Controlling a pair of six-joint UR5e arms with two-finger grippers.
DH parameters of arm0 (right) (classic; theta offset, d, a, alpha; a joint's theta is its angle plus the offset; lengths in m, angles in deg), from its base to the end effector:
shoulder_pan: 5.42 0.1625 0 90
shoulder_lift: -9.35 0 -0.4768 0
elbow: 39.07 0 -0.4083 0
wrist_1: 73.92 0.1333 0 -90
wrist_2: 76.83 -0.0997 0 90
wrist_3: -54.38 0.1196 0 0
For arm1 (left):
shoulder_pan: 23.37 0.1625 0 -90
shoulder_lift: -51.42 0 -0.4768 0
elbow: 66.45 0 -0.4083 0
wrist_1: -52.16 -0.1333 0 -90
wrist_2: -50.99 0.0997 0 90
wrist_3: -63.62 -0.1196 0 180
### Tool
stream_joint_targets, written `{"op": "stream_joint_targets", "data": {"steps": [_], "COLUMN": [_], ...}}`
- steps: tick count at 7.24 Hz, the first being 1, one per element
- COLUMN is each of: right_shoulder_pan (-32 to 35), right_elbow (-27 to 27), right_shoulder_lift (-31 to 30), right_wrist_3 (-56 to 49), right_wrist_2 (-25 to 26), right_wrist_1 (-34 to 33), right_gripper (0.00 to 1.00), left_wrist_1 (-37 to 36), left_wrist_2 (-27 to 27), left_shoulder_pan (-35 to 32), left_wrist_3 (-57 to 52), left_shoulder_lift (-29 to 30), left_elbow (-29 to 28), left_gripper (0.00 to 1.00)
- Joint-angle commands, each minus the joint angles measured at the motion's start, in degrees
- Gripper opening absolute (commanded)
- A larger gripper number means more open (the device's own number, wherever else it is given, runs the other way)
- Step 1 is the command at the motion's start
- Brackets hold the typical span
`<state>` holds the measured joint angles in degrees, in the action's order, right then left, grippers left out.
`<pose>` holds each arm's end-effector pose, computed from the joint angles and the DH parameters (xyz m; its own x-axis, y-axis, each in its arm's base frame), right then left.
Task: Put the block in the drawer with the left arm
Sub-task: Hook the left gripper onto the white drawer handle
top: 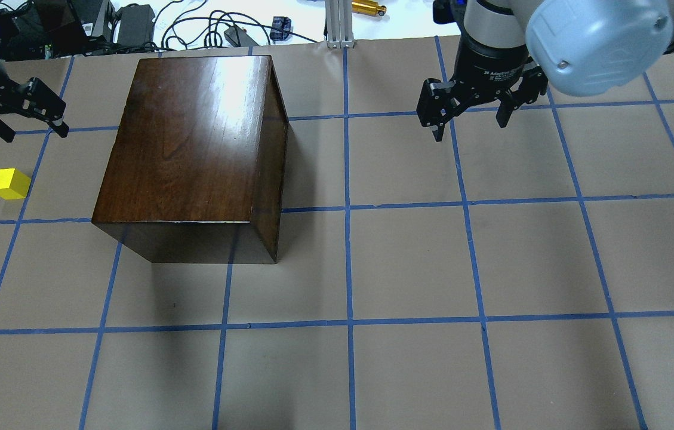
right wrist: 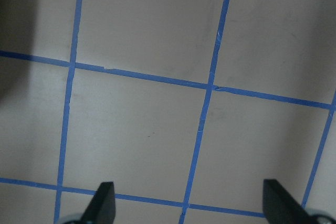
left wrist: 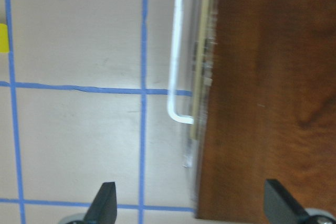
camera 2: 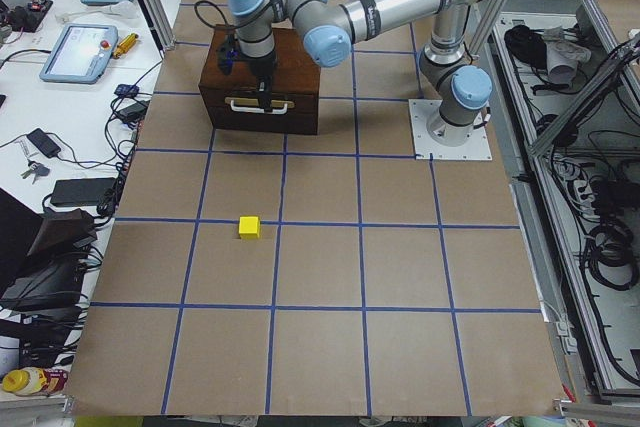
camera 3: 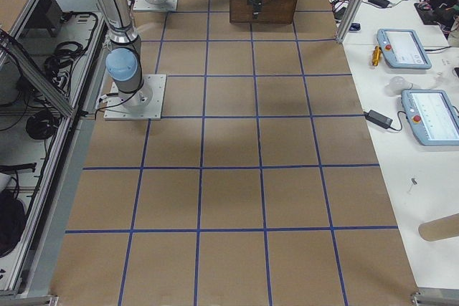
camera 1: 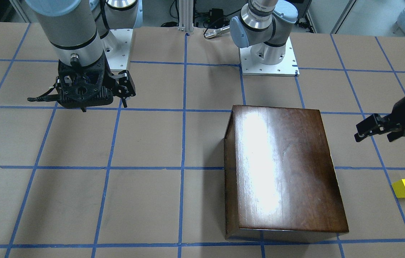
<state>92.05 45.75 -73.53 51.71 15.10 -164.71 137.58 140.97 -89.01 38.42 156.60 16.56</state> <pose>0.2016 -0.5428 0.5003 -0.9837 -0.1766 0.0327 -0.1760 0.9842 0.0216 0.1347 -0.6207 0.4389 -0.9995 0.0139 0.0271 0.0154 0.9983 0.0568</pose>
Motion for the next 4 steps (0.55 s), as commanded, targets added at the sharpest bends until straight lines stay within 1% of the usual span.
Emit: {"op": "stream_joint_targets", "data": {"steps": [1,4], "right_shoulder_pan": [0.0,0.0], "right_elbow": [0.0,0.0], "right_shoulder_lift": [0.0,0.0], "right_wrist_3": [0.0,0.0], "right_wrist_2": [0.0,0.0], "right_wrist_1": [0.0,0.0], "right_gripper": [1.00,1.00], "left_wrist_1": [-2.0,-2.0], "left_wrist_2": [-1.6,-9.5], "left_shoulder_pan": [0.5,0.6], "left_wrist_3": [-8.8,-7.9], "left_shoulder_lift": [6.3,8.6], "left_elbow": [-0.7,0.4], "left_gripper": [1.00,1.00]}}
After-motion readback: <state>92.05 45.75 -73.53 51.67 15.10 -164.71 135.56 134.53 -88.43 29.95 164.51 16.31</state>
